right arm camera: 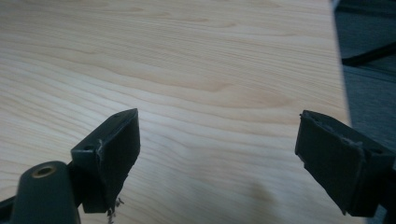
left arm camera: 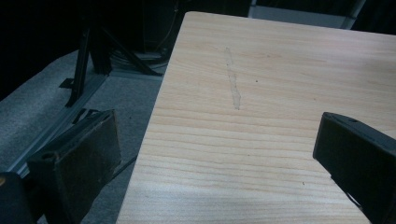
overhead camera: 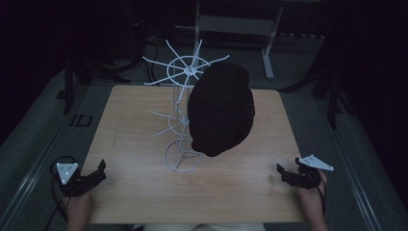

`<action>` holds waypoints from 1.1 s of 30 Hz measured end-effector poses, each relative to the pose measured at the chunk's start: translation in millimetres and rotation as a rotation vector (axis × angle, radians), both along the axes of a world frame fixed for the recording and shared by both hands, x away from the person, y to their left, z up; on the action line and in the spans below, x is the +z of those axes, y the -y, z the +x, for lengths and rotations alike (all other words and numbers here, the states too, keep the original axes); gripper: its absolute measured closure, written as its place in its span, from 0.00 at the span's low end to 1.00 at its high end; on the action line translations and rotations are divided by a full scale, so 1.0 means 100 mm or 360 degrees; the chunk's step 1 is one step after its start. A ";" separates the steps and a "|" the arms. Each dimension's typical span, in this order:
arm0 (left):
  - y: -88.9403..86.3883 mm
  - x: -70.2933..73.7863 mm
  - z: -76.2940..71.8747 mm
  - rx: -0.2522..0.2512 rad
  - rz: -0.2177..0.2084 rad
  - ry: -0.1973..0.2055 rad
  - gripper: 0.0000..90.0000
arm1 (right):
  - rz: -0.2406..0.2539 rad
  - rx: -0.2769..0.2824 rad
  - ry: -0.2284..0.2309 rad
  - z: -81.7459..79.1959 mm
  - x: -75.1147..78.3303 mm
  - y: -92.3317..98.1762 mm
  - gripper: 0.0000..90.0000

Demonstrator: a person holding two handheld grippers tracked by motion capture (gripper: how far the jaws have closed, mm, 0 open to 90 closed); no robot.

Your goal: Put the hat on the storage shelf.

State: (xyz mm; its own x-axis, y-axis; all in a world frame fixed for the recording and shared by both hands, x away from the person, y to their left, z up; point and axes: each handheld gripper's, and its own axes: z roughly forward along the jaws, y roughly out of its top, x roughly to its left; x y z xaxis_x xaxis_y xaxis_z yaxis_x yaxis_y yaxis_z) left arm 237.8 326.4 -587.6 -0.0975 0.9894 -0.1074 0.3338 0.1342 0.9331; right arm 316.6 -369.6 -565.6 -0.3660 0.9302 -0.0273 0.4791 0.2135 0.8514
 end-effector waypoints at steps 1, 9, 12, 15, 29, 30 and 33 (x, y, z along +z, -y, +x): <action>0.00 0.00 0.00 0.0000 0.0001 0.0000 0.02 | 0.0000 0.0000 0.0000 0.00 0.00 0.00 0.15; 0.00 0.00 0.00 -0.0002 0.0006 -0.0002 0.02 | -0.0056 -0.0173 0.0055 -0.06 -0.03 0.16 0.15; 0.00 0.00 0.00 -0.0001 0.0006 -0.0002 0.02 | -0.0053 -0.0235 0.0080 -0.07 -0.03 0.21 0.15; 0.00 0.00 0.00 -0.0001 0.0006 -0.0003 0.02 | -0.0058 -0.0310 0.0088 -0.08 -0.04 0.27 0.15; 0.00 0.00 0.00 -0.0003 0.0005 -0.0001 0.02 | -0.0051 -0.0342 0.0085 -0.05 -0.05 0.30 0.15; 0.00 0.00 0.00 -0.0003 0.0005 -0.0002 0.02 | -0.0050 -0.0343 0.0085 -0.05 -0.05 0.30 0.15; 0.00 0.00 0.00 -0.0003 0.0006 -0.0003 0.02 | -0.0050 -0.0343 0.0078 -0.04 -0.05 0.31 0.16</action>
State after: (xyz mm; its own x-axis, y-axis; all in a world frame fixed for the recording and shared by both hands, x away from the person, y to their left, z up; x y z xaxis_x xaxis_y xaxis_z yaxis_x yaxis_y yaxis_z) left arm 237.8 326.3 -587.6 -0.0958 0.9900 -0.1034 0.3357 0.1299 0.9330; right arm 312.4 -400.5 -571.1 -0.1563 0.9852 -0.0706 0.4749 0.1376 0.8692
